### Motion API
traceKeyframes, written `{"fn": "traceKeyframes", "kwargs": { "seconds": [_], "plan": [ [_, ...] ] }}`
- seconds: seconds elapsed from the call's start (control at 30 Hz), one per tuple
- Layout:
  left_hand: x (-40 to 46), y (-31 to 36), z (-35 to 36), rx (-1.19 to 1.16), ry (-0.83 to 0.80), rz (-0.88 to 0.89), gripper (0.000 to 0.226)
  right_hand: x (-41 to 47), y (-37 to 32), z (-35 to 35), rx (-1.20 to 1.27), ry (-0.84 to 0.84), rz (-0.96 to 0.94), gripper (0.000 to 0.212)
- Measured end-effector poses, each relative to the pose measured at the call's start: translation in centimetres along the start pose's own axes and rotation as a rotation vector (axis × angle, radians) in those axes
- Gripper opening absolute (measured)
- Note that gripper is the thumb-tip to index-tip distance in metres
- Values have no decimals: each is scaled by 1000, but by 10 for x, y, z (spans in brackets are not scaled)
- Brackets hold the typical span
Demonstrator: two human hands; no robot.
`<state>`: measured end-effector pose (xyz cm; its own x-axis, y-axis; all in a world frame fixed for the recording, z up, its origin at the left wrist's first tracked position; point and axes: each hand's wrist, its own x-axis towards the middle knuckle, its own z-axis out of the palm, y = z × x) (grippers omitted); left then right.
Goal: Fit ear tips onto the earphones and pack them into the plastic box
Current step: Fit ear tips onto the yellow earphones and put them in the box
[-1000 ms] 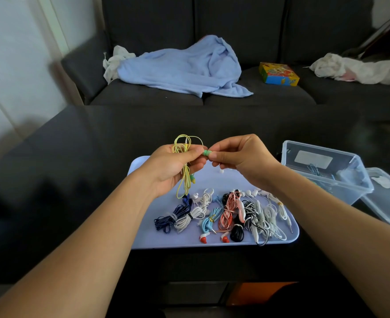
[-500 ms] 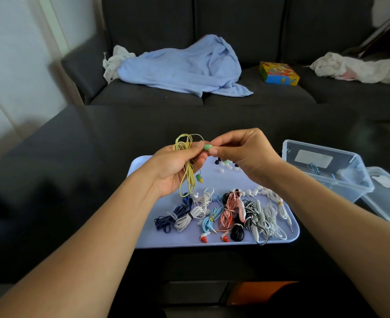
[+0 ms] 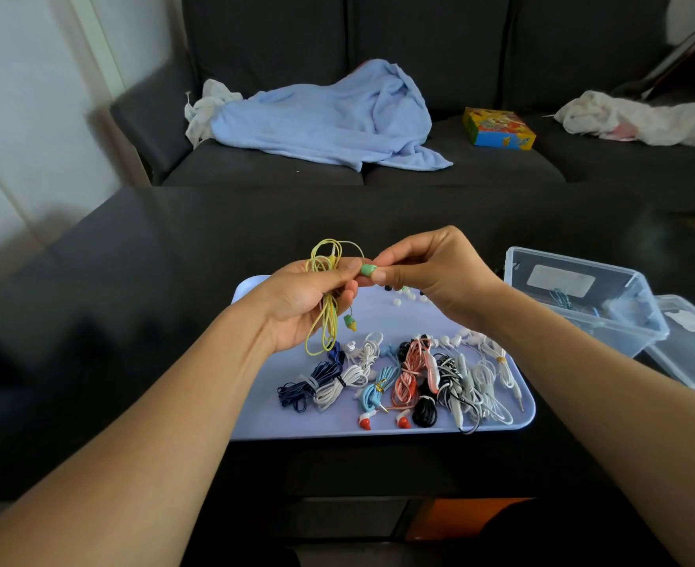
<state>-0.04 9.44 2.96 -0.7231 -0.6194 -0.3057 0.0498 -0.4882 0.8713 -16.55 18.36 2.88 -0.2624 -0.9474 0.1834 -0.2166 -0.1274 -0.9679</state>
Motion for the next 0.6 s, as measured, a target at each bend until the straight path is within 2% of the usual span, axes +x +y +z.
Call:
{"fn": "traceKeyframes", "kwargs": {
  "seconds": [0.2,0.3,0.47,0.6],
  "plan": [
    [-3,2,3,53,-49,149,24,4,2,1,448,-129,292,9],
    [-4,3,3,151,-30,252,16,2,-1,0,515,-141,359,11],
    [-5,-1,2,327,63,368,10,0,-1,-4,325,-81,340,18],
    [-5,-2,5,267,108,332,11,-3,-2,2,93,48,166,26]
  ]
}}
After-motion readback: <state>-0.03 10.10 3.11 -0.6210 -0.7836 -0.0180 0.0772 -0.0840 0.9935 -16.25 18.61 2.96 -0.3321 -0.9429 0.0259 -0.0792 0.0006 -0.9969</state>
